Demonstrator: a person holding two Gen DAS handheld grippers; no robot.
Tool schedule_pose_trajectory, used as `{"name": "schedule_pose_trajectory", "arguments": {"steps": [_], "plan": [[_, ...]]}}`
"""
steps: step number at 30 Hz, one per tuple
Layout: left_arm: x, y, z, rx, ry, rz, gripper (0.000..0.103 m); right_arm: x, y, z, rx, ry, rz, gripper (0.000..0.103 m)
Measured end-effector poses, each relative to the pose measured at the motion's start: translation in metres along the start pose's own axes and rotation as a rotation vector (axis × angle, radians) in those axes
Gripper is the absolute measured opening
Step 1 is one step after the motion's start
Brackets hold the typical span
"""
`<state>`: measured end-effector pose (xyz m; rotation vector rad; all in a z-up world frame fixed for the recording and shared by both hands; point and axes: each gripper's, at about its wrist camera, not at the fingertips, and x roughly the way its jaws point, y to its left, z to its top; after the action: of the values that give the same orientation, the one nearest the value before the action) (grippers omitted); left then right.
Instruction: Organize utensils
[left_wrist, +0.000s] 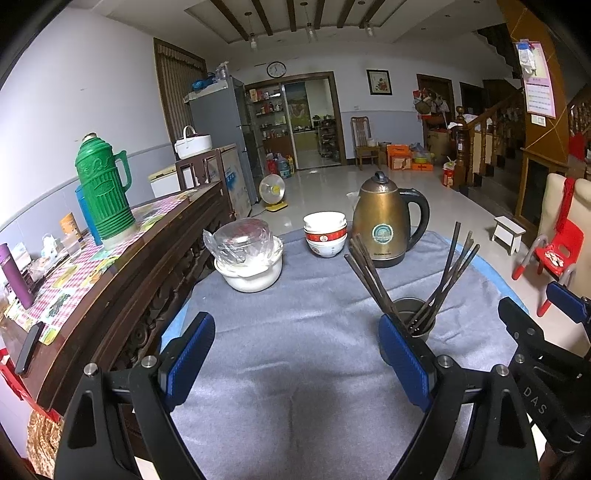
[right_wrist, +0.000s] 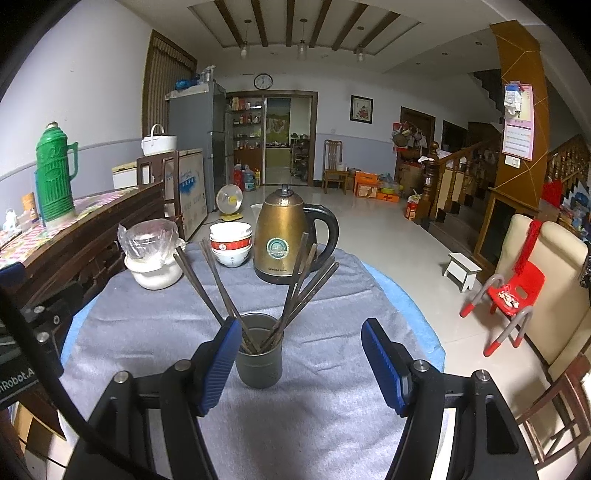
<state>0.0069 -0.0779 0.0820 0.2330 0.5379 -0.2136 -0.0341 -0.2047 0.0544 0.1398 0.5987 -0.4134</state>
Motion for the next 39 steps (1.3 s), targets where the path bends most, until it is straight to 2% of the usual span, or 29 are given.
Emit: {"name": "schedule_pose_trajectory", "arguments": {"steps": [39], "plan": [[0.000,0.017,-0.005,-0.041,-0.004,-0.018,0.090,-0.014,0.016,0.005,-0.017,-0.030,0.002,0.071]]}}
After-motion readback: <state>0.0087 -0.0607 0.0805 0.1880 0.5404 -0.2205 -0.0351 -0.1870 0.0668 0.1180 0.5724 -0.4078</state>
